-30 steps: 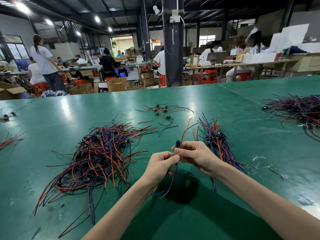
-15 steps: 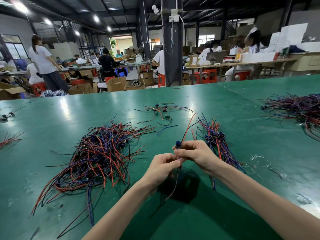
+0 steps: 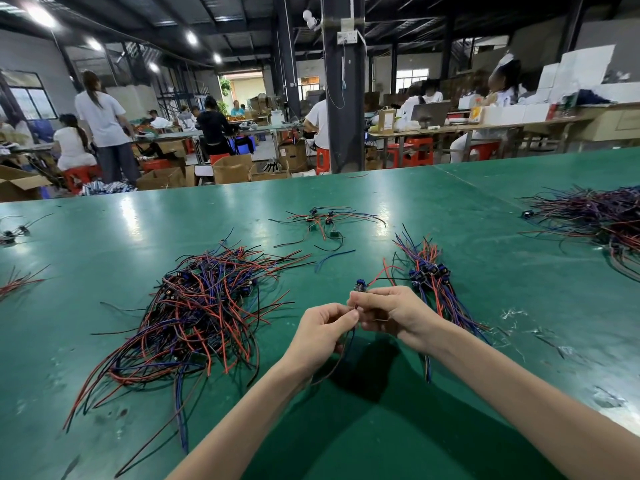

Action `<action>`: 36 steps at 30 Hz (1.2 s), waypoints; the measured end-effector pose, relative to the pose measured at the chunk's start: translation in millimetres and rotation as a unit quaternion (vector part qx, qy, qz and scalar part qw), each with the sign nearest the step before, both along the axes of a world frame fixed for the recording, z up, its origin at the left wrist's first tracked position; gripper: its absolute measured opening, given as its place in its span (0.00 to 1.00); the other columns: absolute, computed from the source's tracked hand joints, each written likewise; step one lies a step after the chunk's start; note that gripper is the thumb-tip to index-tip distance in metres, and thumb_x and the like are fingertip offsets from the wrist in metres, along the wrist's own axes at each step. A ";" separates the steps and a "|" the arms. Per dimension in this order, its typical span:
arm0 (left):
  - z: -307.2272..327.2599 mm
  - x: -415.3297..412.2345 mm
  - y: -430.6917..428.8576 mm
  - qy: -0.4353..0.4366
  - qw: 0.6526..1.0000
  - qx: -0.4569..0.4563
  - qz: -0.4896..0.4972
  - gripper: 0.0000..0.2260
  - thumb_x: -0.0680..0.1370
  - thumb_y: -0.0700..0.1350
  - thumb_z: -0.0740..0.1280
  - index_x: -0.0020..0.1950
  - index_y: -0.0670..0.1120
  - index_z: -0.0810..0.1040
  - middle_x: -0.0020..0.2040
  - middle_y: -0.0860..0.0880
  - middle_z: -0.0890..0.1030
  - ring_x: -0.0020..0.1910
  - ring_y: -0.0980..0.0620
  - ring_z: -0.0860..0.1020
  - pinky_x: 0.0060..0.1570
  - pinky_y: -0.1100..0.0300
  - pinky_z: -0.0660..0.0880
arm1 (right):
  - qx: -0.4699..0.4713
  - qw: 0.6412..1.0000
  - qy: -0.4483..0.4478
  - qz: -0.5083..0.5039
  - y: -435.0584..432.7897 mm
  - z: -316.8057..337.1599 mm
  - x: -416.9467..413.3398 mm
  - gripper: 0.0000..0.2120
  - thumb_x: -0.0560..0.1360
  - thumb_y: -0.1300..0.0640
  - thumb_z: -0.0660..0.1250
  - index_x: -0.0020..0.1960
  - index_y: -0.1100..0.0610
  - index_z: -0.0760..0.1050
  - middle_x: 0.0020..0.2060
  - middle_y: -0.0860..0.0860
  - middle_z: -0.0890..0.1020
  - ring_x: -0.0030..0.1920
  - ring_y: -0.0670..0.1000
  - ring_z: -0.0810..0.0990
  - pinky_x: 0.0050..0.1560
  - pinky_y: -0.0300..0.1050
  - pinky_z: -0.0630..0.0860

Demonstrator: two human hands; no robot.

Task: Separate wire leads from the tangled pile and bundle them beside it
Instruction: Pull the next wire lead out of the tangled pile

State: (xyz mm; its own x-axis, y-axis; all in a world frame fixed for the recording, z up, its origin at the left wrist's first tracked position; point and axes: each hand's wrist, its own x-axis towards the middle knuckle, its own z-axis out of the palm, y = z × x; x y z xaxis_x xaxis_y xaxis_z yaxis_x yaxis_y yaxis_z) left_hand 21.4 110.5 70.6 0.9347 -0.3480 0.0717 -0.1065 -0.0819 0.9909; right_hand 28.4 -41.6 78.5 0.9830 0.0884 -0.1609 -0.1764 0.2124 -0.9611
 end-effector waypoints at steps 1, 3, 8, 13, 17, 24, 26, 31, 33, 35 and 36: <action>-0.2 0.2 -0.4 -0.007 1.000 0.005 -0.001 0.08 0.79 0.38 0.64 0.42 0.43 0.79 0.24 0.57 0.75 0.22 0.63 0.67 0.26 0.69 0.66 | 0.007 1.000 0.007 0.002 0.5 0.3 0.1 0.07 0.68 0.59 0.73 0.41 0.63 0.80 0.29 0.51 0.79 0.29 0.46 0.78 0.33 0.37 0.78; -0.6 0.4 -0.9 -0.017 1.000 0.013 -0.002 0.06 0.79 0.38 0.64 0.44 0.42 0.79 0.26 0.57 0.78 0.24 0.64 0.69 0.26 0.71 0.66 | 0.015 1.000 0.020 0.009 1.3 0.6 -0.3 0.08 0.69 0.58 0.72 0.41 0.63 0.80 0.28 0.52 0.79 0.29 0.46 0.77 0.33 0.37 0.78; -2.0 0.8 -0.9 -0.018 1.000 0.020 0.004 0.05 0.78 0.37 0.65 0.45 0.43 0.79 0.34 0.54 0.80 0.28 0.63 0.70 0.28 0.69 0.69 | 0.048 0.996 0.078 0.010 1.2 1.1 0.2 0.07 0.71 0.58 0.72 0.39 0.63 0.80 0.28 0.53 0.80 0.26 0.46 0.77 0.30 0.37 0.77; -1.8 1.1 -1.1 -0.015 1.000 0.018 0.002 0.05 0.78 0.35 0.64 0.47 0.40 0.81 0.32 0.54 0.79 0.26 0.64 0.70 0.28 0.69 0.69 | 0.005 1.000 0.027 0.006 1.8 0.6 0.3 0.06 0.67 0.60 0.73 0.33 0.60 0.81 0.28 0.53 0.79 0.28 0.47 0.77 0.33 0.37 0.78; -0.3 -0.3 -0.7 -0.005 1.000 0.013 -0.013 0.05 0.78 0.37 0.66 0.44 0.43 0.81 0.31 0.54 0.81 0.27 0.64 0.71 0.28 0.70 0.68 | -0.008 0.999 -0.020 -0.028 1.8 -0.5 1.9 0.07 0.68 0.65 0.73 0.33 0.65 0.78 0.26 0.55 0.77 0.24 0.46 0.75 0.29 0.38 0.77; 4.8 -9.1 -3.1 0.004 0.999 -0.006 -0.041 0.06 0.76 0.38 0.69 0.40 0.45 0.81 0.30 0.53 0.81 0.26 0.62 0.71 0.29 0.71 0.67 | -0.074 0.990 -0.094 -0.070 -3.4 1.5 7.8 0.09 0.70 0.66 0.72 0.32 0.63 0.78 0.24 0.52 0.80 0.22 0.45 0.74 0.28 0.35 0.75; 5.5 -16.2 -8.4 -0.006 0.998 -0.006 -0.069 0.05 0.75 0.38 0.69 0.40 0.45 0.82 0.31 0.53 0.81 0.28 0.60 0.70 0.29 0.70 0.67 | -0.080 0.988 -0.089 -0.101 -12.0 3.0 12.5 0.08 0.70 0.65 0.72 0.33 0.63 0.78 0.25 0.51 0.80 0.23 0.43 0.74 0.28 0.35 0.75; 7.8 -28.2 -14.4 -0.029 0.992 -0.012 -0.126 0.04 0.76 0.38 0.69 0.44 0.44 0.82 0.32 0.53 0.81 0.29 0.62 0.73 0.33 0.71 0.68 | -0.084 0.983 -0.088 -0.140 -32.9 2.8 17.5 0.08 0.70 0.63 0.73 0.34 0.63 0.79 0.25 0.51 0.81 0.24 0.43 0.74 0.28 0.35 0.75; 9.5 -28.6 -12.8 -0.042 0.991 -0.003 -0.126 0.04 0.76 0.37 0.68 0.45 0.43 0.82 0.32 0.53 0.81 0.31 0.61 0.74 0.34 0.70 0.69 | -0.095 0.980 -0.096 -0.148 -35.7 2.7 18.6 0.08 0.70 0.63 0.73 0.33 0.62 0.79 0.25 0.50 0.80 0.24 0.43 0.74 0.26 0.35 0.73; 10.6 -28.3 -11.5 -0.050 0.992 0.006 -0.119 0.03 0.76 0.37 0.68 0.46 0.42 0.82 0.32 0.53 0.81 0.31 0.60 0.74 0.34 0.69 0.69 | -0.105 0.977 -0.100 -0.154 -36.5 1.9 19.8 0.09 0.70 0.62 0.73 0.32 0.61 0.80 0.26 0.51 0.80 0.24 0.43 0.74 0.26 0.35 0.73; 11.3 -28.2 -11.2 -0.051 0.992 0.009 -0.116 0.03 0.76 0.37 0.68 0.45 0.42 0.82 0.32 0.53 0.81 0.31 0.60 0.73 0.33 0.69 0.69 | -0.108 0.977 -0.100 -0.155 -36.9 1.3 20.1 0.09 0.70 0.62 0.74 0.32 0.61 0.80 0.26 0.51 0.80 0.24 0.43 0.74 0.26 0.35 0.72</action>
State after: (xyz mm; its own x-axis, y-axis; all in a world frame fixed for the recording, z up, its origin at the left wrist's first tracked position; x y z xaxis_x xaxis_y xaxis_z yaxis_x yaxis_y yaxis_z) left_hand -6.7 99.3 81.9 0.8173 -0.5553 0.1540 -0.2241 -0.0602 0.9727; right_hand 48.5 -78.5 79.8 0.9706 -0.2340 0.0560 0.0611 0.0147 -0.9980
